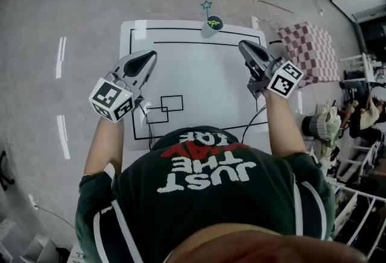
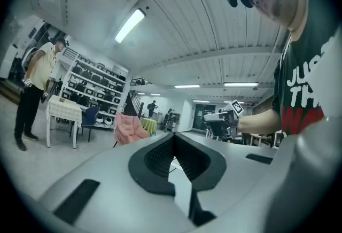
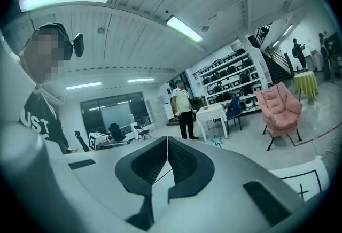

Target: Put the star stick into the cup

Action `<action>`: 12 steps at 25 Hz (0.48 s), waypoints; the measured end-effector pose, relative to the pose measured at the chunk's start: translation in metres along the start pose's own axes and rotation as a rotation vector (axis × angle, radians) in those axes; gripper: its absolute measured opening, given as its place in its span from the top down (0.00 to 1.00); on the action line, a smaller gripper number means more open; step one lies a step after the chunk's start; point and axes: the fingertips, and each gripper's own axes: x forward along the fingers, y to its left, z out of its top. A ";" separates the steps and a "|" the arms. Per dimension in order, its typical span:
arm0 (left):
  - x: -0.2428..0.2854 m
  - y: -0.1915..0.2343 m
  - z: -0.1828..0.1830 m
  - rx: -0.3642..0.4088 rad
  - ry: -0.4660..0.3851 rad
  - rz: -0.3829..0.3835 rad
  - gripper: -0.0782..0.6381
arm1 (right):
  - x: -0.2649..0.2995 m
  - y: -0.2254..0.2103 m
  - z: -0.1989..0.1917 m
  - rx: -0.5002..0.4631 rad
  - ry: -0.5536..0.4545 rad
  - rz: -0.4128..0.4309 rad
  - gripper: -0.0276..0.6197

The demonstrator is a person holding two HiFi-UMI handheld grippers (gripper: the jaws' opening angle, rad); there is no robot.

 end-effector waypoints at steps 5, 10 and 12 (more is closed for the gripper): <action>-0.008 -0.028 -0.010 -0.018 0.010 -0.018 0.88 | -0.023 0.017 -0.005 0.027 -0.033 0.020 0.91; -0.006 -0.086 0.006 0.011 0.038 -0.033 0.88 | -0.058 0.038 0.012 0.027 -0.083 0.079 0.91; -0.005 -0.121 0.012 0.011 0.054 -0.025 0.88 | -0.085 0.053 0.019 0.016 -0.090 0.118 0.91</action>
